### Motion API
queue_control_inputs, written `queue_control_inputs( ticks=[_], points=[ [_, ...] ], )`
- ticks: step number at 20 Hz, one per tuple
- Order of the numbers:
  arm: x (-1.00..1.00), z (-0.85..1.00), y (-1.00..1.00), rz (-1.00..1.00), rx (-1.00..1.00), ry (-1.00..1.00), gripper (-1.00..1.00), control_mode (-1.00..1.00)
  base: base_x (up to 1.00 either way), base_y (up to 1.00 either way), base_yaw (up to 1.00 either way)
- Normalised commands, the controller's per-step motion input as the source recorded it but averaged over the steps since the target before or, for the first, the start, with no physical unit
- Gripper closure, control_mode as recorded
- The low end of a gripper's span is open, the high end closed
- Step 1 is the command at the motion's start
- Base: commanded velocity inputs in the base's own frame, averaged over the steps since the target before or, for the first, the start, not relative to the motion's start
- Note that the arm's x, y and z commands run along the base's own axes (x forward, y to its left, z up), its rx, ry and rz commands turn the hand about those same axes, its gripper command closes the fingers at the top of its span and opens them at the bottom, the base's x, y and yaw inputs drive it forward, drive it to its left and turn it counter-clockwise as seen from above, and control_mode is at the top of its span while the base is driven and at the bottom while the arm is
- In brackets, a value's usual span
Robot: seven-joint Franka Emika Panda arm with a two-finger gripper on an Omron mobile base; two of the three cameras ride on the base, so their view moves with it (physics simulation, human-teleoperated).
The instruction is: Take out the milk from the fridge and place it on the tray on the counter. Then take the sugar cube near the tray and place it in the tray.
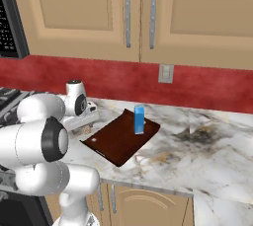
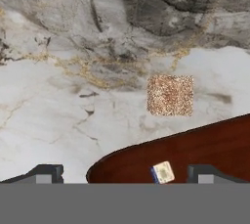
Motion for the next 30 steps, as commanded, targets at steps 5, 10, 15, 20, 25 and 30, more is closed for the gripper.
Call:
queue_control_inputs(
  ticks=[5, 10, 15, 20, 25, 30],
  points=[
    [0.22, -0.09, 0.00, 0.00, 0.00, -0.04, -1.00, -1.00, 0.00, 0.00, 0.00],
    [0.22, -0.05, 0.00, 0.00, 0.01, 0.00, -1.00, -1.00, 0.00, 0.00, 0.00],
    [0.06, -0.21, 0.00, 0.00, 0.03, 0.00, -1.00, -1.00, 0.00, 0.00, 0.00],
    [0.17, -0.17, 0.00, 0.00, 0.00, 0.00, -1.00, -1.00, 0.00, 0.00, 0.00],
    [0.11, -0.17, 0.00, 0.00, 0.00, 0.00, -1.00, -1.00, 0.00, 0.00, 0.00],
    [0.12, -0.15, 0.00, 0.00, 0.00, 0.00, -1.00, -1.00, 0.00, 0.00, 0.00]
  ],
)
